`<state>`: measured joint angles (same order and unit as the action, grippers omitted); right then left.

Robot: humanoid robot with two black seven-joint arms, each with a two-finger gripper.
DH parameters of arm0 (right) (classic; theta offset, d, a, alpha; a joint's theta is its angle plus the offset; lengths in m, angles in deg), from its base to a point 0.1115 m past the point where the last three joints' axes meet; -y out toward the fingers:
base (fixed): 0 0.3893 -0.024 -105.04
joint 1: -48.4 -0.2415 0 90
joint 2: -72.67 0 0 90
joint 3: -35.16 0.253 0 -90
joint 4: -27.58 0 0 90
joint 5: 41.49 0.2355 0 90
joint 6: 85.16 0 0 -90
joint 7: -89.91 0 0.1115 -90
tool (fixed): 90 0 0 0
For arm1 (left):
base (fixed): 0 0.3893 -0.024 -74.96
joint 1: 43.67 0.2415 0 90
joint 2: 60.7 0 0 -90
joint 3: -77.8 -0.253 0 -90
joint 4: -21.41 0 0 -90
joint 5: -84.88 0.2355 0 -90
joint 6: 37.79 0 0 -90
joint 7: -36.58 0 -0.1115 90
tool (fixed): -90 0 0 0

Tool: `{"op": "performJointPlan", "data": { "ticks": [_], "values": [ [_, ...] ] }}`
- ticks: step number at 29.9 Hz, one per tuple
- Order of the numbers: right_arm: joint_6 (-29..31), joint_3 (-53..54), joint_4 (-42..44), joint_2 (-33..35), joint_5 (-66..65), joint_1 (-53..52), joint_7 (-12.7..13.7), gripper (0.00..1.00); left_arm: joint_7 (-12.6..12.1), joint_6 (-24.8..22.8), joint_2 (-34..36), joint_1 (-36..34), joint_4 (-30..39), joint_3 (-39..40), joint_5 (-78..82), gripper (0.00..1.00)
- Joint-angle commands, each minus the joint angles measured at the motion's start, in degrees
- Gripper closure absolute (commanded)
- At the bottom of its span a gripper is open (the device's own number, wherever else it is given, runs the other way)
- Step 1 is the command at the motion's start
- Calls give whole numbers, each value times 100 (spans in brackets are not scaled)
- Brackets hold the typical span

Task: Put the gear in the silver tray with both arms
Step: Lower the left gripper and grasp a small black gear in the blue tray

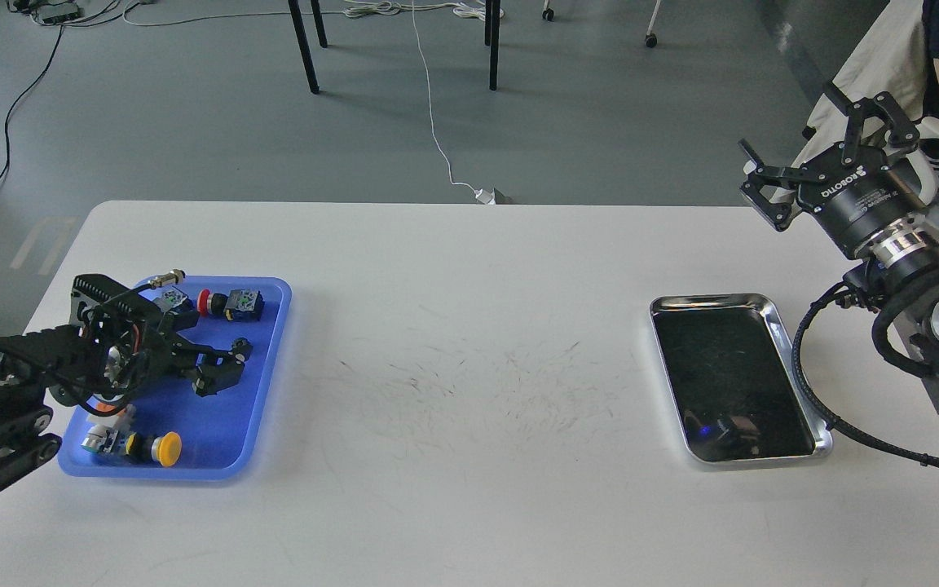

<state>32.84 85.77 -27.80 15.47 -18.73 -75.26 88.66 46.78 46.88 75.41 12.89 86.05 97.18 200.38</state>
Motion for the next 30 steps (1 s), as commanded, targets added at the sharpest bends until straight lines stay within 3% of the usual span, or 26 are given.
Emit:
{"op": "performJointPlan", "data": {
  "ticks": [1, 11, 20, 26, 30],
  "values": [
    [0, 2, -7, -1, 0, -1, 2, 1, 139, 24, -84, 4, -135, -14, 16, 11],
    [0, -7, -7, -1, 0, -1, 2, 1, 395, 173, -331, -14, -443, -14, 16, 16],
    [0, -7, -16, -27, 0, -1, 2, 1, 570, 182, -339, -22, -540, -14, 25, 33],
    [0, -7, -7, -53, 0, -1, 2, 1, 834, 191, -339, -93, -672, -154, 227, 51],
    [0, -7, -7, -54, 0, -1, 2, 1, 931, 243, -357, -93, -733, -172, 236, 54]
  ]
}}
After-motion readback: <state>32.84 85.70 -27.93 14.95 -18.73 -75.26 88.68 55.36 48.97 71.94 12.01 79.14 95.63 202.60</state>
